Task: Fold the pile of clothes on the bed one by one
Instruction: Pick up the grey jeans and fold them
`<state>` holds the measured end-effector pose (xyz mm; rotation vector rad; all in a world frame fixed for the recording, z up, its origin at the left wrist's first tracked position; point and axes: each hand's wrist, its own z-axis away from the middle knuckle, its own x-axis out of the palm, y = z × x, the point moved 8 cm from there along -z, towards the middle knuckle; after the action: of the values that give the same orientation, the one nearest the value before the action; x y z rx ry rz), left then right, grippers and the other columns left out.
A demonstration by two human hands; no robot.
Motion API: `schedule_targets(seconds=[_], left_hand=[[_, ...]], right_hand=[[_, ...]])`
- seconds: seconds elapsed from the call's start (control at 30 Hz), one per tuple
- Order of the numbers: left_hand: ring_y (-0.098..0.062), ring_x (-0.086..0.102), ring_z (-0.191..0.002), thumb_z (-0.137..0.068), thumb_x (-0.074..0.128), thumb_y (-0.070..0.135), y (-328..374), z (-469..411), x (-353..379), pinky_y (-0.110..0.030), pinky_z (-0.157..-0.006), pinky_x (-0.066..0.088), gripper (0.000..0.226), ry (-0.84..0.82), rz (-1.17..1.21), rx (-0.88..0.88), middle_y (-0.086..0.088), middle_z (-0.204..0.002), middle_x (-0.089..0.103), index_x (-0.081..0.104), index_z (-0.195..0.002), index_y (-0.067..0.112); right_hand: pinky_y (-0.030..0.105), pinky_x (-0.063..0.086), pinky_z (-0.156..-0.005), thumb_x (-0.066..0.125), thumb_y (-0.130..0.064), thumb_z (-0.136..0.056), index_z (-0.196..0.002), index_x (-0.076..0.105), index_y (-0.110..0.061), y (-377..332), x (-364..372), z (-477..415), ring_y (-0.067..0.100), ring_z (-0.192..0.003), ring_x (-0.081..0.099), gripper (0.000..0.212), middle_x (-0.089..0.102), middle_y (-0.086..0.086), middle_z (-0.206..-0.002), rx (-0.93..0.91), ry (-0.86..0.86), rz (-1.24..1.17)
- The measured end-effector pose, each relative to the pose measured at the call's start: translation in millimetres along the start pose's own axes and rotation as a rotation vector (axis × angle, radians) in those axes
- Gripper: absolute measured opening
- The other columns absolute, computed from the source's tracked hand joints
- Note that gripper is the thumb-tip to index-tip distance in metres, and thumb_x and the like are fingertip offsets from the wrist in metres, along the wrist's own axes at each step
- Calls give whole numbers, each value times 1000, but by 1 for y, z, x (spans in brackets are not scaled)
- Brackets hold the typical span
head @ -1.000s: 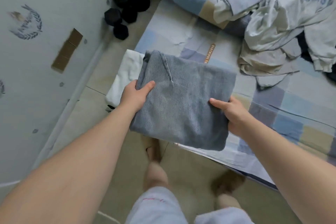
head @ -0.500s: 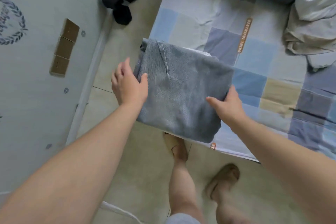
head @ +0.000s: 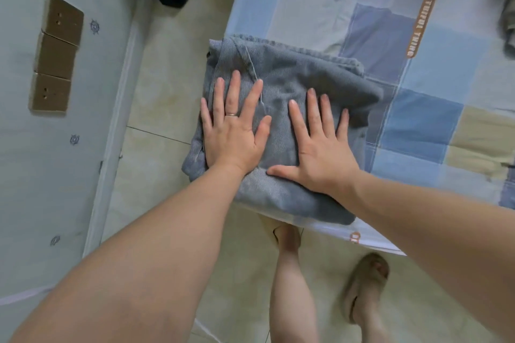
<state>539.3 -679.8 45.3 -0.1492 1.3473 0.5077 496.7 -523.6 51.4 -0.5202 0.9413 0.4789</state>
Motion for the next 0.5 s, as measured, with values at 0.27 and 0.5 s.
schedule_targets(seconds=[0.27, 0.5], left_hand=[[-20, -20, -153, -102, 27, 59, 13, -7, -18, -55, -122, -7, 66, -247, -7, -62, 6, -167, -19, -5, -158, 45], [-28, 30, -149, -102, 46, 51, 73, 50, -118, -39, -120, 27, 66, -737, 434, -216, -6, -164, 28, 24, -159, 27]], right_hand=[[62, -2, -121, 44, -90, -73, -154, -26, -28, 3, -27, 2, 28, -152, -22, 124, -30, 6, -163, 44, -278, -8], [42, 45, -103, 52, -42, -98, -155, 28, -27, 23, -157, 99, 30, -129, 53, 64, 53, 8, -146, 184, -332, -243]])
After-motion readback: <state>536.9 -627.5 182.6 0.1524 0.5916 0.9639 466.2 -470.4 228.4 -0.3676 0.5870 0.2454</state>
